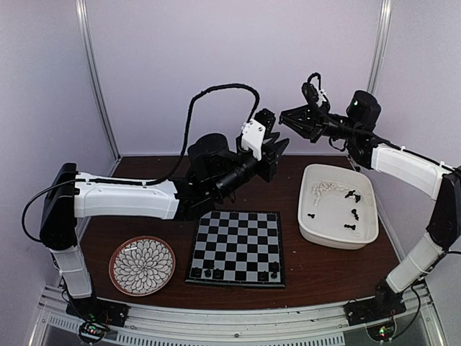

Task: Set up the chess pieces on the board
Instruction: Pass from the right arm to the left

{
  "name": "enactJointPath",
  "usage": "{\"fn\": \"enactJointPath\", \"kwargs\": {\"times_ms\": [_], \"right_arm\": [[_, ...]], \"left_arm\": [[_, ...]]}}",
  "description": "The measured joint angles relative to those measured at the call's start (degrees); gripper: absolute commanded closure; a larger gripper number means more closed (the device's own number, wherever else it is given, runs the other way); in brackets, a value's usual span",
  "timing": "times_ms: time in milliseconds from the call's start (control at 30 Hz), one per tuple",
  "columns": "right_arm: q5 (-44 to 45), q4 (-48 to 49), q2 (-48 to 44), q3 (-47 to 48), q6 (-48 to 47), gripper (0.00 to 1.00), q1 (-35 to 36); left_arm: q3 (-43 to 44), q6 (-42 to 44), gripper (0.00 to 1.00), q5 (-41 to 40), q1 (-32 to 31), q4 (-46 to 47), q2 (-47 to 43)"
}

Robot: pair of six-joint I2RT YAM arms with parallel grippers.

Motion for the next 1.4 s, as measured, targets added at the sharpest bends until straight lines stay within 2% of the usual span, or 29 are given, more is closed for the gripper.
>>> {"fn": "enactJointPath", "kwargs": {"times_ms": [667,933,1200,1400], "right_arm": [[-0.9,-0.2,-2.8,-2.0,-1.3,0.89,1.7],[-1.0,-0.4,-2.8,-2.2,-1.7,0.88,2.0],[-1.0,-0.6,-2.8,-2.3,-2.7,0.89,2.0],[-1.0,-1.0,-2.8,-2.3,-3.4,0.89,2.1]], "left_arm": [[2.8,3.2,0.75,-2.8,0.0,1.9,1.1],[2.8,3.4,0.81,-2.8,0.0,1.9,1.1],[2.8,3.6,0.82,-3.0,0.0,2.0,1.1],[2.8,3.7,0.9,-3.2,0.0,1.9,1.1]]}}
